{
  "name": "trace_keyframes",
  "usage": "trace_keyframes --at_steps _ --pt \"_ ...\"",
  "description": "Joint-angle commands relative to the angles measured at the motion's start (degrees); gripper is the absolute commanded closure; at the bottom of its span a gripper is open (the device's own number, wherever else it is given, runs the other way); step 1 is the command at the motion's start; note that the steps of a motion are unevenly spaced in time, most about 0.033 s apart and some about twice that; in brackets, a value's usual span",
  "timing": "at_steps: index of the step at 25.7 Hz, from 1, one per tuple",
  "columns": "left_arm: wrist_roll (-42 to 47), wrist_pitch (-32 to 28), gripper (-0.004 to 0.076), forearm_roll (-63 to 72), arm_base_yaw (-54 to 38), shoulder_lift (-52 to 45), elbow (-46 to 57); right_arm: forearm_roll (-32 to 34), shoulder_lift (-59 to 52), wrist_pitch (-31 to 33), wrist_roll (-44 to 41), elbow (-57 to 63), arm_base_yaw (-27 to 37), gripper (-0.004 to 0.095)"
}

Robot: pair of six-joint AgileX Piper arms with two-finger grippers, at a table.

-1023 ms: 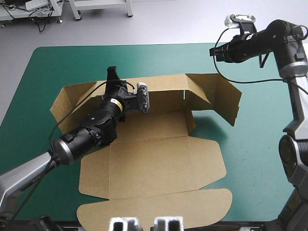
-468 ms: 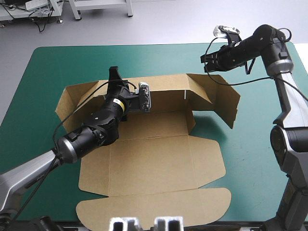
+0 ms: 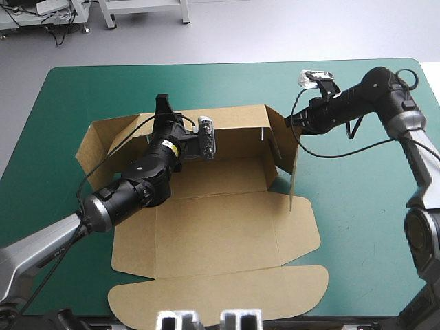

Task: Fold the box

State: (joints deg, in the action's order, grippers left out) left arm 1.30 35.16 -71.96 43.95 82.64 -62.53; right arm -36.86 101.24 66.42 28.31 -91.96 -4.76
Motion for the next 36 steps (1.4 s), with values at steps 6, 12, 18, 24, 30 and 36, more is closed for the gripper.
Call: trace_keyframes --at_steps 6,12,18,24,30,36 --pt "0.8 0.3 0.0724 -2.0 0.2 -1.9 -2.2 -12.0 -13.8 -25.2 17.4 25.3 -5.7 0.0926" --pt "0.8 0.6 0.0724 -0.3 0.2 -1.9 -2.2 -22.9 -21.8 -34.4 34.8 36.0 -8.7 0.0928" --pt "0.8 0.9 0.0724 0.5 0.2 -1.9 -2.2 -23.6 -23.2 -32.5 41.4 37.9 -8.7 0.0923" --pt "-1.3 2.0 0.0724 0.6 0.2 -1.9 -2.2 -27.1 -23.2 -31.0 51.5 38.8 -8.6 0.0517" --pt "-1.3 1.6 0.0724 1.6 0.2 -1.9 -2.2 -27.3 -23.1 -27.6 58.3 38.8 -8.6 0.0203" --pt "-1.0 0.2 0.0709 1.6 0.2 -1.2 -2.2 -34.7 -22.4 -29.0 63.0 38.8 -8.6 0.0175"
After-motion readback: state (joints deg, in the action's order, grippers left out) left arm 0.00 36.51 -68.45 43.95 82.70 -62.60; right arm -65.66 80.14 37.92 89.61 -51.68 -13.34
